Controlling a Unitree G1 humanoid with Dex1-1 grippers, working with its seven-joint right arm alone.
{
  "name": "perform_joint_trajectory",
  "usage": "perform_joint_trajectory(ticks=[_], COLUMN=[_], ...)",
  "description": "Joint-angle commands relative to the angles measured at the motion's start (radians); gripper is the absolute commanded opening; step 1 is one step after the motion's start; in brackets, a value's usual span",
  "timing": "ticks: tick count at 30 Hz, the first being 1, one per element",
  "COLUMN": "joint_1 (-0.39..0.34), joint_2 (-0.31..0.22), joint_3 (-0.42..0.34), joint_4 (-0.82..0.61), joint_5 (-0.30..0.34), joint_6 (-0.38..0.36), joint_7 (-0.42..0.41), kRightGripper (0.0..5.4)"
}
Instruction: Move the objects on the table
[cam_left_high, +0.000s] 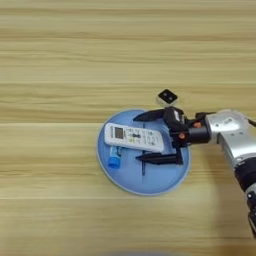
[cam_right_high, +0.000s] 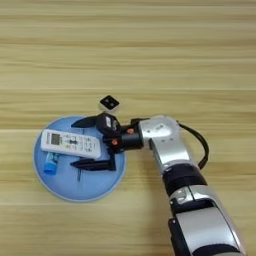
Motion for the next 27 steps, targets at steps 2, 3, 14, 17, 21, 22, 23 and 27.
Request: perform_joint_trajectory(ticks=[2,3,14,17,21,22,23,27], joint_1=[-0.072,-0.074,-0.079,-0.08,-0.082,-0.082,-0.083,-0.097], joint_2=[-0.027,-0.026,-0.025,-0.026,-0.024,-0.024,-0.022,-0.009], joint_3=[0.001,0.002,0.013,0.015,0.015,0.014,0.013,-0.022], joint_4=[-0.007,0.0,0.042,0.049,0.056,0.058,0.06,0.045], joint_5=[-0.014,-0.017,-0.046,-0.051,-0.052,-0.052,-0.049,0.011], joint_6=[-0.044,-0.049,-0.087,-0.093,-0.097,-0.099,-0.1,-0.071], joint_7=[-0.057,-0.06,-0.082,-0.085,-0.089,-0.089,-0.092,-0.078], kRightGripper=[4.8,4.67,3.22,2.91,2.91,2.91,2.91,2.91])
